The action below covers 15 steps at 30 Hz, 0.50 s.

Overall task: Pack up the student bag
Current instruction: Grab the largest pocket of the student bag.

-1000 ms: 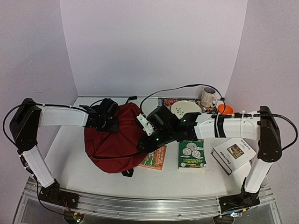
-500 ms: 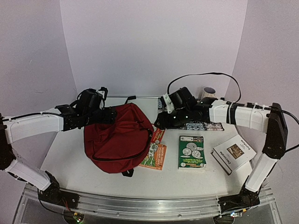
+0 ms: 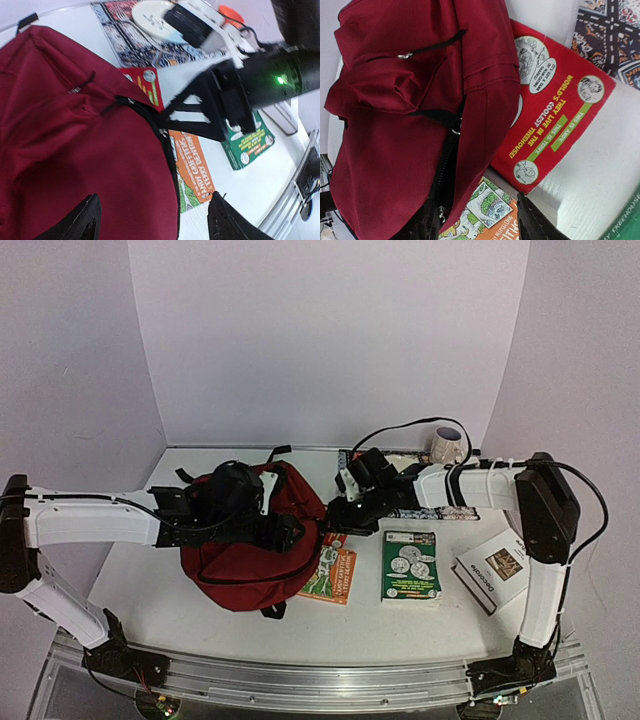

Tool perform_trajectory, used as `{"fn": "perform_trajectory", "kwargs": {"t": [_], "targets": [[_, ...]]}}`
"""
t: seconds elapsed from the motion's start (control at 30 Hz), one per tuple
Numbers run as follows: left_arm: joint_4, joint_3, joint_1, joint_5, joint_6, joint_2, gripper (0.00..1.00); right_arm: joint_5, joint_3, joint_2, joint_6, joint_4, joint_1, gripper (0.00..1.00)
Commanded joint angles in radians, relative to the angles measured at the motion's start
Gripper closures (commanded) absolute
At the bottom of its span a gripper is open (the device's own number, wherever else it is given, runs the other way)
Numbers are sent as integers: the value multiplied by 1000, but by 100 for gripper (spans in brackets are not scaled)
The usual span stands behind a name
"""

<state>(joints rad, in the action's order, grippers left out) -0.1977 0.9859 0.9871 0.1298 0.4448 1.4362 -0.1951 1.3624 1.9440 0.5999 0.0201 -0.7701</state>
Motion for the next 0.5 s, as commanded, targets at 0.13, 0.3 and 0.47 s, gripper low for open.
{"fn": "perform_trajectory", "kwargs": {"t": [0.13, 0.3, 0.47], "targets": [[44, -22, 18, -77, -23, 55, 23, -37, -17, -58, -2, 46, -24, 46], [41, -82, 19, -105, -37, 34, 18, 66, -15, -91, -23, -44, -87, 43], [31, -156, 19, -85, -24, -43, 14, 188, 41, -73, -41, -191, -161, 42]]}}
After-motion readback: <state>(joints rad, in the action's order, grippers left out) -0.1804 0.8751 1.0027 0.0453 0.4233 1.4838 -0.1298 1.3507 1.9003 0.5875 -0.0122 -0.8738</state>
